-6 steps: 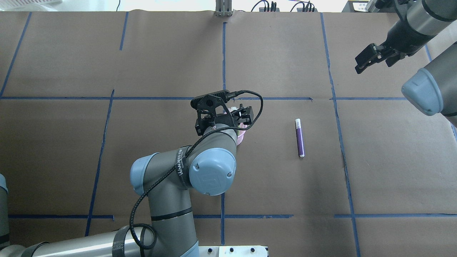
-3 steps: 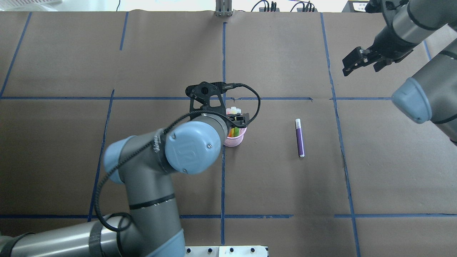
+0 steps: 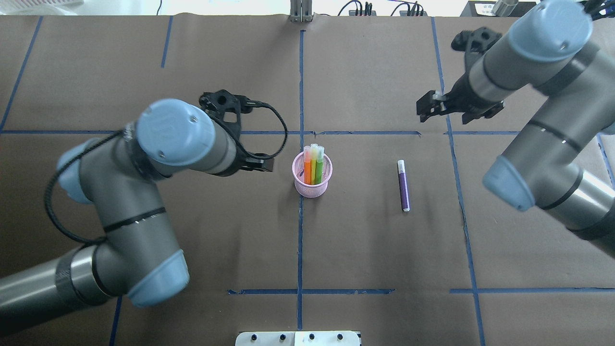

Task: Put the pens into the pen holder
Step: 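Raise the left gripper away while the right gripper moves above the purple marker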

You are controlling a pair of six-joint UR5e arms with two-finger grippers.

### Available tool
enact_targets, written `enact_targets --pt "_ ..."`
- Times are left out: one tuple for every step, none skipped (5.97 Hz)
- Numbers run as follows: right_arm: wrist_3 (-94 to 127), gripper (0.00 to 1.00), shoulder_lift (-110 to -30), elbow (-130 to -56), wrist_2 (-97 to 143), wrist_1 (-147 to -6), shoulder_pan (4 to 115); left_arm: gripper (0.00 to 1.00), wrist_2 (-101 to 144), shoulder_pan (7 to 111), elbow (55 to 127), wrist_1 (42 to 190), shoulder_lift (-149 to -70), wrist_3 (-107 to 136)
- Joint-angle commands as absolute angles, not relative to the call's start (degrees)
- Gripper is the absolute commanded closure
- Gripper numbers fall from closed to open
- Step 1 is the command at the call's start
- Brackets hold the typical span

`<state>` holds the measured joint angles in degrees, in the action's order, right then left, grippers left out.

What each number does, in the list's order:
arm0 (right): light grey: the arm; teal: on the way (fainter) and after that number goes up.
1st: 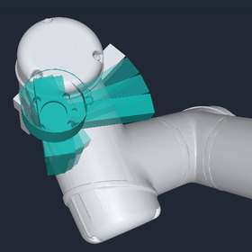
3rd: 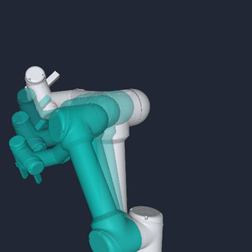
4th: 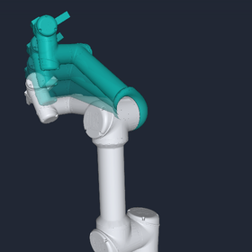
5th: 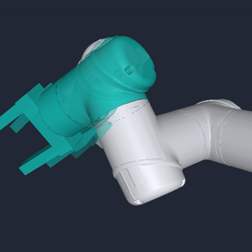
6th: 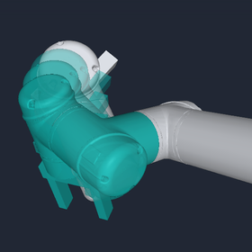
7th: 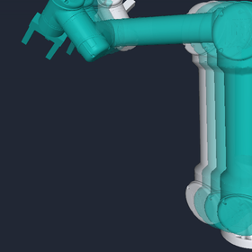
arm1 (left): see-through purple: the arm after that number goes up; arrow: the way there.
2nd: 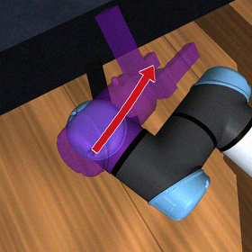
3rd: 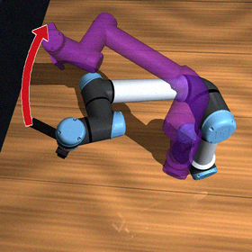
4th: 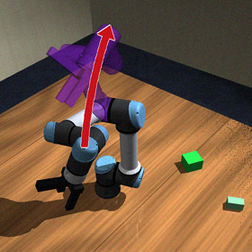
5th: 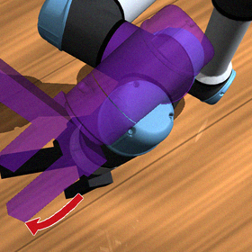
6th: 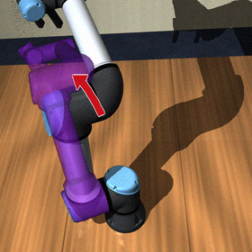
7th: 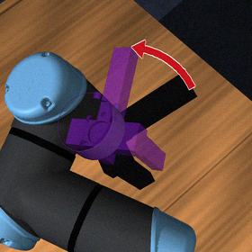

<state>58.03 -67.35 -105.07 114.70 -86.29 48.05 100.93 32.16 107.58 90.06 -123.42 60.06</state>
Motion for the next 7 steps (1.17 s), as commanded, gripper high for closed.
enact_targets --pt "61.08 0.02 -66.89 -97.79 110.31 -79.50 42.03 0.00 106.87 35.50 108.63 90.17 -121.03 54.58" --pt "61.26 0.05 -66.88 -93.82 109.87 -75.10 40.62 0.00 106.96 35.51 108.63 90.18 -121.03 54.75" --pt "61.17 0.10 -66.80 -93.34 109.78 -74.89 39.04 0.00 107.05 35.51 108.63 90.61 -121.03 55.10" --pt "61.26 0.16 -66.80 -93.25 109.34 -74.88 37.81 0.00 107.05 35.33 108.63 90.62 -121.03 55.28" --pt "61.35 0.24 -66.80 -93.34 108.99 -74.88 37.18 0.00 107.05 35.25 108.55 90.62 -121.03 55.37" --pt "61.26 0.29 -67.06 -93.34 108.98 -74.88 37.00 0.00 106.96 35.24 108.54 90.62 -121.03 55.46" --pt "61.26 0.34 -67.15 -93.34 108.98 -74.88 36.65 0.00 107.05 35.24 108.54 90.62 -121.03 55.46"
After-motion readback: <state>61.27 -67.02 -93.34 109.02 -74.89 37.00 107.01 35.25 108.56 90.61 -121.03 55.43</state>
